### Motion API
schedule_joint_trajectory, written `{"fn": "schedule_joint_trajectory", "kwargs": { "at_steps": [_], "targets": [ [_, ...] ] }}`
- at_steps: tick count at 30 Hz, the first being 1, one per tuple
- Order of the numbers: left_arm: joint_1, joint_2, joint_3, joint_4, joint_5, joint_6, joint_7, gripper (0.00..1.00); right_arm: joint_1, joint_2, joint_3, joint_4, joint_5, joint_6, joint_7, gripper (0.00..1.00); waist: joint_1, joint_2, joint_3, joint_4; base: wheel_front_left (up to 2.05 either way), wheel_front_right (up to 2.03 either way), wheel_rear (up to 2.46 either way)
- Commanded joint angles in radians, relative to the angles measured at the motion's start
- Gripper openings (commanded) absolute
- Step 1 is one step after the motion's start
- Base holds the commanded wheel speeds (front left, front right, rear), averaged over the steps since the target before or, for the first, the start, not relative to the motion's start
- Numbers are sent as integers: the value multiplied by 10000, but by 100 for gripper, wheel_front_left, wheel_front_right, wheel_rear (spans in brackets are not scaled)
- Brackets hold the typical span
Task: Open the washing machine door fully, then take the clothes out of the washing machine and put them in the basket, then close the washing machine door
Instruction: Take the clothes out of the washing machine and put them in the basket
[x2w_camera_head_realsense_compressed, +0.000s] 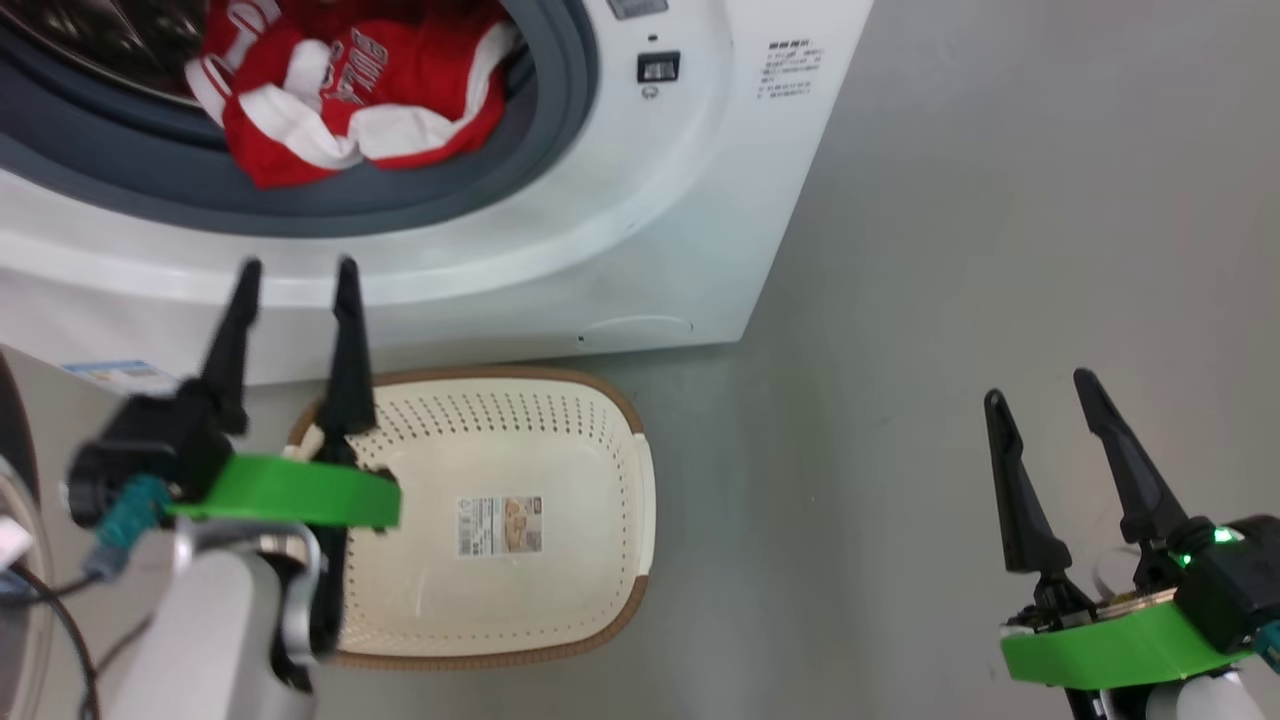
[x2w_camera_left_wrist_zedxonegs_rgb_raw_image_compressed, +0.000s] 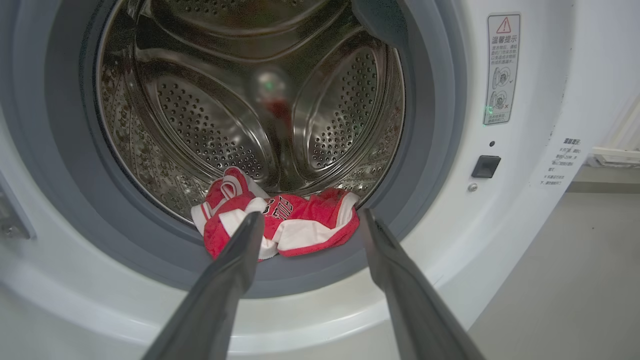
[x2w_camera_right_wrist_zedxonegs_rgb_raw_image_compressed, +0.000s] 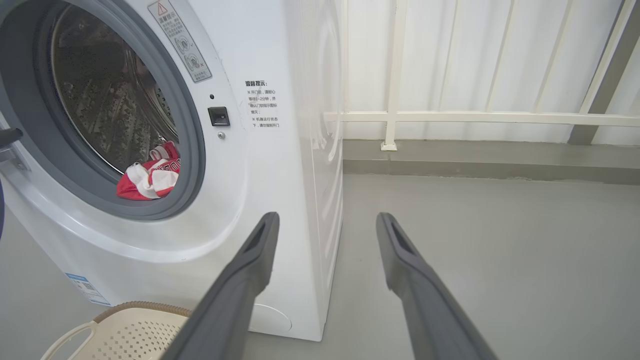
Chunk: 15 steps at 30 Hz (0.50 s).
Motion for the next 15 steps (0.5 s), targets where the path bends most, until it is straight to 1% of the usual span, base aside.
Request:
{"fn": "schedule_joint_trajectory", "kwargs": {
  "at_steps": [1, 7, 15],
  "targets": [
    [-503, 409, 392, -79, 31, -82, -137, 100, -338, -127, 246, -336, 60, 63, -63, 100, 0, -1, 433, -99, 0, 0, 0],
    [-1438, 608, 534, 495, 47, -110, -206, 100, -561, -127, 330, -433, -4, 63, -64, 100, 0, -1, 846, -218, 0, 0, 0],
    [-2514, 869, 661, 1590, 24, -283, -288, 100, -686, -127, 465, -430, -61, 63, -64, 100, 0, -1, 1172, -371, 0, 0, 0]
  ]
}}
